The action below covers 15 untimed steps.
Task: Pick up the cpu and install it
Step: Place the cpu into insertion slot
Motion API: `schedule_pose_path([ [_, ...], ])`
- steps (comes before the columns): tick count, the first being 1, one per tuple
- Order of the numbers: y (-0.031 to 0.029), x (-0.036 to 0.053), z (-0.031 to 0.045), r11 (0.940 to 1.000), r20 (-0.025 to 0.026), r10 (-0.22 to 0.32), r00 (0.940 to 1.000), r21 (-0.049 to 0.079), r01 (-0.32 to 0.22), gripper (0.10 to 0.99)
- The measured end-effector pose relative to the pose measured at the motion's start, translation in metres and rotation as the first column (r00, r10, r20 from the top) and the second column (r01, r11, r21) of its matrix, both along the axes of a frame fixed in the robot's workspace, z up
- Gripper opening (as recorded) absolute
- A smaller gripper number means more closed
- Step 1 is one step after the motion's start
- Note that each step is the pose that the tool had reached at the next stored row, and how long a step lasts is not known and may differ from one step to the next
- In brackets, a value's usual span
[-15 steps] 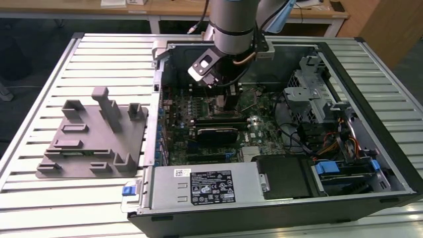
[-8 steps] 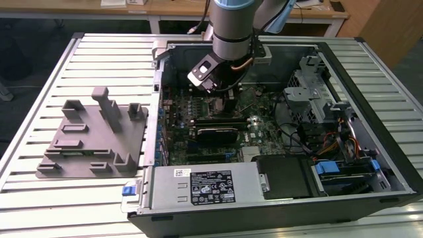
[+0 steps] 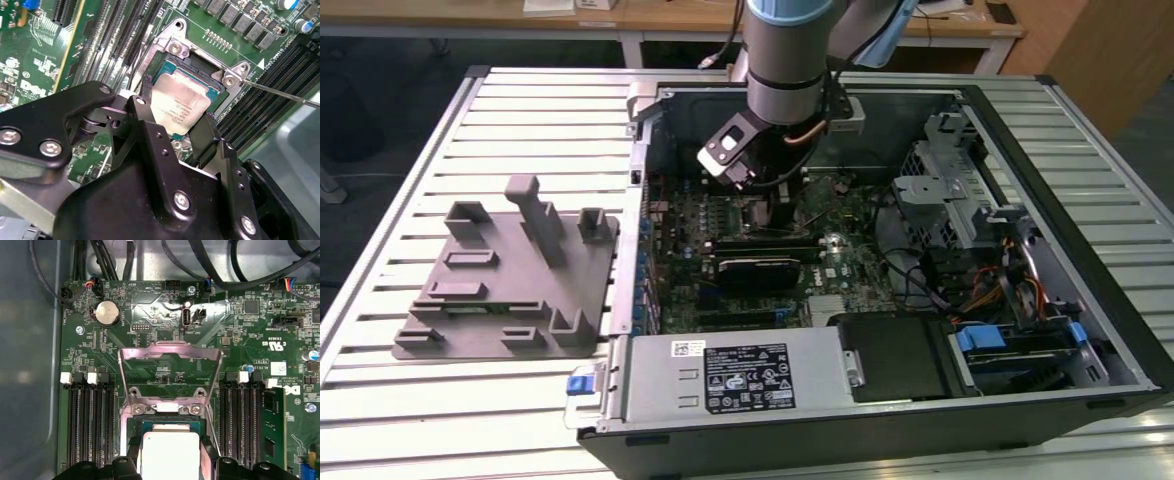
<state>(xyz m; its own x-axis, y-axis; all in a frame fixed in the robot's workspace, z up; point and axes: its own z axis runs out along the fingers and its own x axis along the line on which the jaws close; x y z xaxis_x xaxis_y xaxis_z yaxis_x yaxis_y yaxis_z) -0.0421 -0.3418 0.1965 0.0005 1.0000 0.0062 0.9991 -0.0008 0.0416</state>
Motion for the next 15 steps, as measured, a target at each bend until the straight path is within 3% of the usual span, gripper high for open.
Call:
schedule_pose_path([
  [15,0.0013,-0.0002,-0.0046,1.0,-0.0001,-0.003,1.0,0.0,0.003,0.541],
])
